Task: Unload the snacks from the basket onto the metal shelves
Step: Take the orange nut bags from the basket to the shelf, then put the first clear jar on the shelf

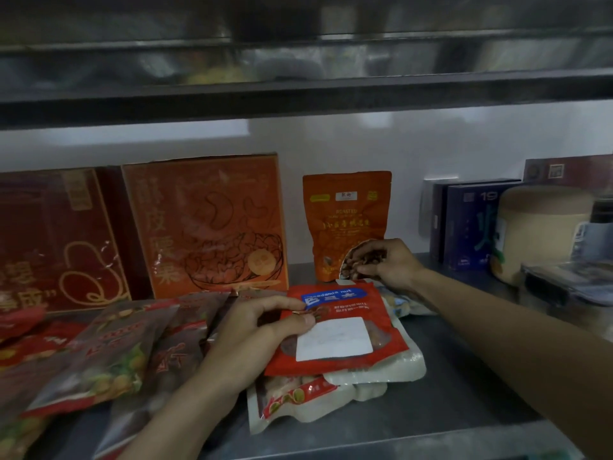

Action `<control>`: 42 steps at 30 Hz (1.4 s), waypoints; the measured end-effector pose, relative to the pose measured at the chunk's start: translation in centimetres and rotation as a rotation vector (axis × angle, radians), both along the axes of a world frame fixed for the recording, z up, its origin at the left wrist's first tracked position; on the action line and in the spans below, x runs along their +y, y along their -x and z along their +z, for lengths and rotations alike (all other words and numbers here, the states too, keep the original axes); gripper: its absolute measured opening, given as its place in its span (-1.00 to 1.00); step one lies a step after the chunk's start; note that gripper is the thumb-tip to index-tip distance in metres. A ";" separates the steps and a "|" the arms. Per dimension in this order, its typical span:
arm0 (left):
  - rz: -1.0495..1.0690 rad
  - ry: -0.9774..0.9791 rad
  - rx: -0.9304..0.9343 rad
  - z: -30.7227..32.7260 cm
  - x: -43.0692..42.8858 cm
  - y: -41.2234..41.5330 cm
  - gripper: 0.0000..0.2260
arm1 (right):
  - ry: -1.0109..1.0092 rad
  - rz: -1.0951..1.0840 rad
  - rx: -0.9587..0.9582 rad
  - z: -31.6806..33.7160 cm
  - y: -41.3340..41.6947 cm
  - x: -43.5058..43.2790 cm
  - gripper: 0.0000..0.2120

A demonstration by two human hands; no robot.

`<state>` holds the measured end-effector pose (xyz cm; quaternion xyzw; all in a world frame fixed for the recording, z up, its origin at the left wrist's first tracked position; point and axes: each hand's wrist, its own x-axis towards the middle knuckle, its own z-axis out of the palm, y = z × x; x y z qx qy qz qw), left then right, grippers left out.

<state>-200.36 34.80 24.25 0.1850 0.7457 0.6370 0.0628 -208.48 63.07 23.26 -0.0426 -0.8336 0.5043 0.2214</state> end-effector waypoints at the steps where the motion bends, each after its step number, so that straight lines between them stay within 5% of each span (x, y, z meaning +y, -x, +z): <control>1: 0.004 0.003 0.015 0.0 0.0 0.0 -0.82 | 0.008 -0.007 -0.008 0.1 -0.3 0.0 -0.75; 9: 0.051 0.052 0.030 0.9 0.2 -0.1 -0.93 | -0.034 -0.074 -0.048 2.0 -4.0 -0.8 -0.65; 14: 0.102 0.113 0.094 2.0 0.1 -0.1 -0.91 | -0.328 -0.226 0.002 3.6 -7.5 -2.0 -0.65; 22: 0.397 0.847 0.812 4.1 -3.2 -2.8 -0.50 | -0.916 -0.077 0.152 6.1 -15.4 -10.6 -0.45; 30: 0.663 1.057 0.756 2.8 -15.1 -10.6 -0.45 | -1.039 0.138 0.125 4.9 -20.2 -24.3 -0.41; 42: 1.024 1.240 0.440 -4.3 -49.0 -29.8 -0.48 | -0.913 0.634 0.285 -1.5 -30.8 -60.0 -0.39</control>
